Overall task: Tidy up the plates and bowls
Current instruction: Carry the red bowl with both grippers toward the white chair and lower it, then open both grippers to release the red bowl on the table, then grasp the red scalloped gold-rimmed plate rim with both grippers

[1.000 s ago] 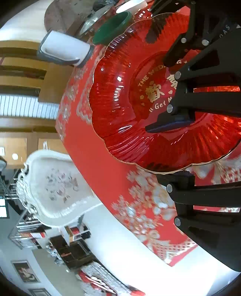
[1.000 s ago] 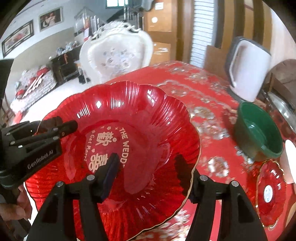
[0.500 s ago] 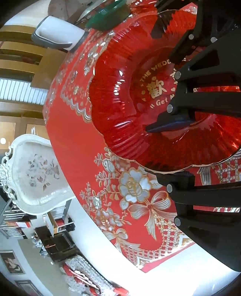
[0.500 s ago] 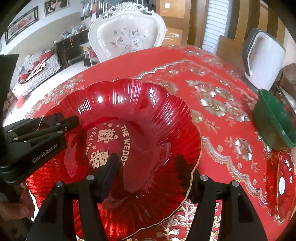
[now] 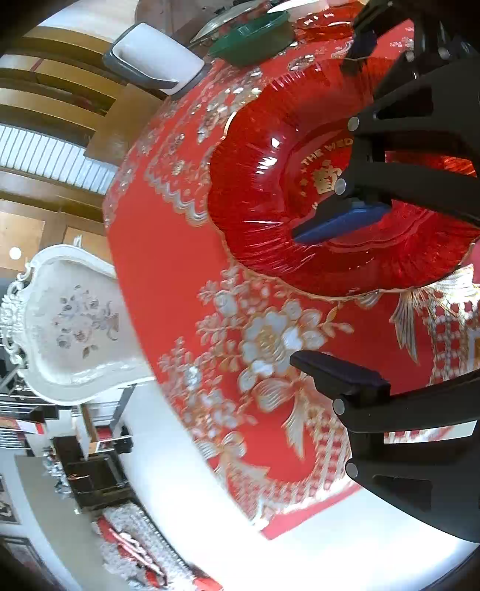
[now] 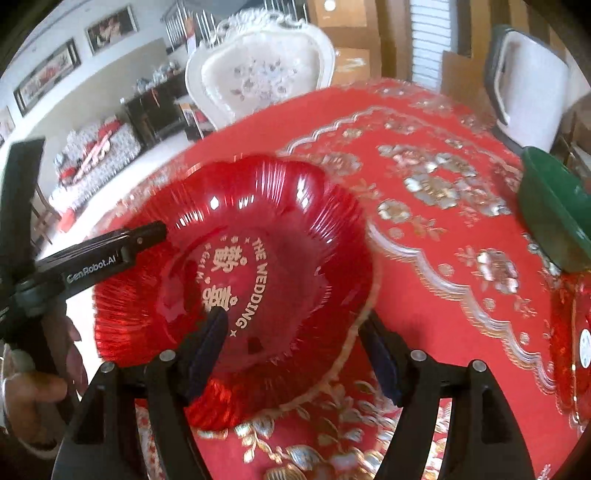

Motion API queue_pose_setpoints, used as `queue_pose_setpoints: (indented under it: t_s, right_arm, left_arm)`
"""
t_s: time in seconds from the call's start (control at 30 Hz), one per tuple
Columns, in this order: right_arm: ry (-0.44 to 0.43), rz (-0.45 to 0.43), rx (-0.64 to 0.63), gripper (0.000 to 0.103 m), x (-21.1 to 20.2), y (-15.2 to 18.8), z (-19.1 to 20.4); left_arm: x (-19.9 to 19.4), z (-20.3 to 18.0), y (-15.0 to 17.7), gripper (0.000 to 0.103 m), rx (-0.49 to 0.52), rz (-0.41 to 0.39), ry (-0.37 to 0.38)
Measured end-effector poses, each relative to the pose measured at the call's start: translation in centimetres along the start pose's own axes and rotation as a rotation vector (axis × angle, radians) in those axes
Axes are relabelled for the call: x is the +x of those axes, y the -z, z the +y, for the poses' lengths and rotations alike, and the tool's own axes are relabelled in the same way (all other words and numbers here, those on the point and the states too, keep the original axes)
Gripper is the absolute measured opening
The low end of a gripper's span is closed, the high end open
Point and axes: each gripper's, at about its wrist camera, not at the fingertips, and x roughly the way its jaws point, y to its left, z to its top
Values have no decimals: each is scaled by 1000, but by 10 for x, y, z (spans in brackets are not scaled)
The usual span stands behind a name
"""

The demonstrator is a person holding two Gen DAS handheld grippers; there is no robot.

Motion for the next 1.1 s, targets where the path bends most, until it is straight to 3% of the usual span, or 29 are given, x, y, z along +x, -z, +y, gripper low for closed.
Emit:
queue_pose_setpoints:
  t_s: [0.2, 0.3, 0.37, 0.47, 0.8, 1.0, 1.1]
  right_arm:
    - [26, -64, 64, 73, -38, 4, -31]
    - [62, -89, 121, 74, -57, 10, -57]
    - [90, -108, 174, 76, -69, 19, -79]
    - [132, -125, 266, 77, -86, 35, -116]
    - [291, -136, 459, 77, -131, 82, -215]
    - [334, -118, 549, 77, -135, 98, -267]
    - [315, -97, 584, 77, -128, 103, -288]
  left_arm:
    - [-35, -35, -9, 61, 77, -54, 43]
    - [-56, -72, -9, 61, 144, -84, 118]
    - [-66, -98, -8, 72, 190, -103, 155]
    - [-72, -141, -3, 74, 256, -102, 230]
    - [-39, -277, 25, 74, 435, 65, 349]
    - [-11, -330, 35, 74, 490, 116, 320]
    - [6, -349, 40, 74, 500, 154, 309]
